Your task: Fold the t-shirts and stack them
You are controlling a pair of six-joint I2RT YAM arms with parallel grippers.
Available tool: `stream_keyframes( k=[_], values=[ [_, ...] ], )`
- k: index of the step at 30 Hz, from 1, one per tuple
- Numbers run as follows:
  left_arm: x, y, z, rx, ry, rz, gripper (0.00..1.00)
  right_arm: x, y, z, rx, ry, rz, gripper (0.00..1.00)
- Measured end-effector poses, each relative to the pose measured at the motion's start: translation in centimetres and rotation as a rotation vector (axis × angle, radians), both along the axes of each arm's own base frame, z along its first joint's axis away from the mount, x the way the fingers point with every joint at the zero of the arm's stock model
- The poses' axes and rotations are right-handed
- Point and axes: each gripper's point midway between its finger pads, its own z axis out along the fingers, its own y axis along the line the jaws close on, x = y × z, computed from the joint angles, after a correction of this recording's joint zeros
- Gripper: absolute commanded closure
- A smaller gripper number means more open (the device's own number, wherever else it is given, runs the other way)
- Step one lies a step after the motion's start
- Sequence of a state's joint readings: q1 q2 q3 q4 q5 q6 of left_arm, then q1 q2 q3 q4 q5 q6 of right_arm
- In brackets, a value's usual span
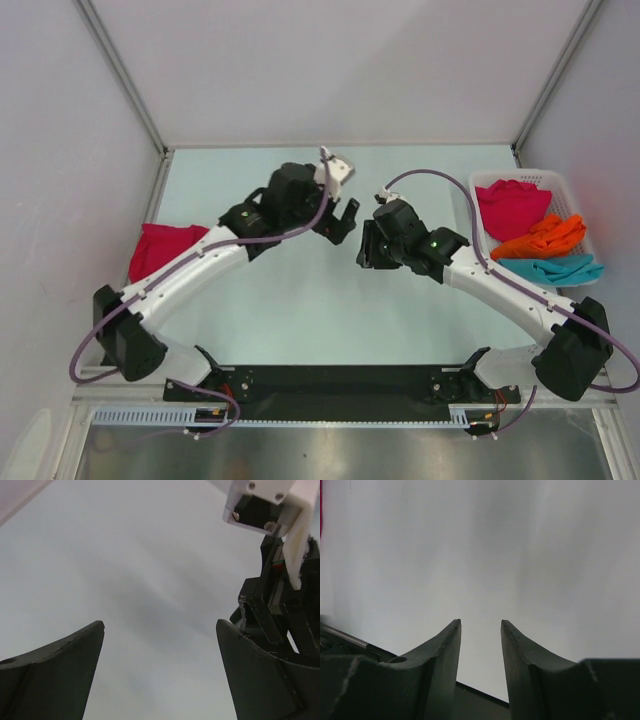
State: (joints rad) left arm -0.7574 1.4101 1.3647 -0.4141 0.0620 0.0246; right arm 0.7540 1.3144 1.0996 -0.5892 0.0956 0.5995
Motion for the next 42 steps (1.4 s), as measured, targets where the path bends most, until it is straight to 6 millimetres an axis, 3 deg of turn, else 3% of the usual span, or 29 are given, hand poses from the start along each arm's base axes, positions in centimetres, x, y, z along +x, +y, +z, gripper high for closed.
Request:
stream_keyframes(
  k=[5,8,18,26,32,42],
  values=[
    [-1.0,-2.4,-5.3,0.208,0.024,-0.028,0.0,0.5,-0.7,0.0,0.008,0.003,-0.022,0.55],
    [-1.2,-3.2,-6.4,0.288,0.012,-0.033,0.0,1.0,-1.8,0.1,0.009,0.004,-0.054,0.55],
    [-0.7,-5.0,-3.1,0.298,-0.127,-0.009,0.0,1.4,-3.3,1.2,0.026,-0.015,-0.096,0.54],
    [-0.2,-5.0,-2.1,0.286,-0.156,0.01,0.0,1.4,-3.3,1.1,0.03,-0.011,-0.101,0.54],
    [0.4,-5.1,-0.2,0.265,-0.172,0.061,0.0,1.3,-3.1,1.1,0.04,-0.005,-0.104,0.54],
    [0.1,-5.1,-1.0,0.239,-0.104,0.103,0.0,1.2,-3.1,1.3,0.052,0.002,-0.115,0.51]
  ],
)
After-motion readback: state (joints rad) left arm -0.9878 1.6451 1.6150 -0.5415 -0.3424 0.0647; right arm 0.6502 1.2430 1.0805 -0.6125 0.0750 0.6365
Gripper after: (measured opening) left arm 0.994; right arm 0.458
